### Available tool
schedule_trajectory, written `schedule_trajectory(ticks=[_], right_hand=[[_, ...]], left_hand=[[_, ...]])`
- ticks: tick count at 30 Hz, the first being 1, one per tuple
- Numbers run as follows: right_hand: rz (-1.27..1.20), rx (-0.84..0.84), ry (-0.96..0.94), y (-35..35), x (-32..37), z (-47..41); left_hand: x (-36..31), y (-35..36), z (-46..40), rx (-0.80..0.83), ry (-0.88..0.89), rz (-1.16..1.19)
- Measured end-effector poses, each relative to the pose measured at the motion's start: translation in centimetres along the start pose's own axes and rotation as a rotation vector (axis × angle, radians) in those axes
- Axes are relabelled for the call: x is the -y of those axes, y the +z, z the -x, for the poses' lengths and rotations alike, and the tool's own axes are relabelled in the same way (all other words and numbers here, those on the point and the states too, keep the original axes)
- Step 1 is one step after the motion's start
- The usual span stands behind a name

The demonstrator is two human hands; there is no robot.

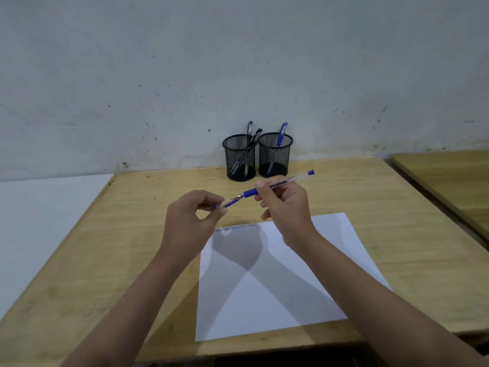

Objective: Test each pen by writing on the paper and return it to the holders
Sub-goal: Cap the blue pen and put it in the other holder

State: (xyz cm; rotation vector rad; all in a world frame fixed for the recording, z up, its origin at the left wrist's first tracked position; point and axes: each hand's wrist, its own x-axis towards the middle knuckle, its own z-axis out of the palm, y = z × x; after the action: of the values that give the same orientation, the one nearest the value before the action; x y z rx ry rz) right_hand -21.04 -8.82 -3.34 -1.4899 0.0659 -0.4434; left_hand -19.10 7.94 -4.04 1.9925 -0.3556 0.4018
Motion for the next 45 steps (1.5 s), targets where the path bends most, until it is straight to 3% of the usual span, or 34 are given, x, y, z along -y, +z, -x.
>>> schedule_trajectory(ticks=[12, 19, 24, 26, 29, 32, 37, 40, 45], right_hand=[[-0.02, 0.074, -0.076, -1.0, 1.4, 1.2], [-0.097, 0.097, -0.096, -1.4, 1.7, 1.7], [0.114, 0.066, 0.055, -1.6, 1.8, 0.9], [0.267, 0.004, -0.103, -2.0, 1.4, 0.5], [0.486, -0.087, -0.545, -3.4, 0.8, -0.6], [0.699, -0.043, -0.803, -4.5, 0.7, -2.3], [0.738, 0.062, -0.878, -5.7, 0.7, -4.9], [0.78, 0.092, -0.914, -6.4, 1.0, -6.7], [0.577, -0.046, -0.801, -7.3, 3.0, -11.1]], left_hand=[[-3.5, 0.8, 1.4, -0.024, 0.127, 0.053], [-3.9, 0.7, 1.5, -0.062, 0.404, 0.05], [-4.3, 2.2, 0.6, -0.065, 0.267, -0.004], [-4.3, 2.7, -0.5, -0.04, 0.182, -0.028], [-4.3, 2.9, -1.8, -0.008, 0.149, -0.058], [-4.6, 3.2, -2.8, 0.044, 0.155, -0.06], [-5.5, 4.2, -4.8, 0.137, 0.189, -0.07], [-5.8, 5.3, -6.3, 0.111, 0.195, -0.003], [-4.2, 8.1, -10.5, -0.02, 0.215, -0.158]])
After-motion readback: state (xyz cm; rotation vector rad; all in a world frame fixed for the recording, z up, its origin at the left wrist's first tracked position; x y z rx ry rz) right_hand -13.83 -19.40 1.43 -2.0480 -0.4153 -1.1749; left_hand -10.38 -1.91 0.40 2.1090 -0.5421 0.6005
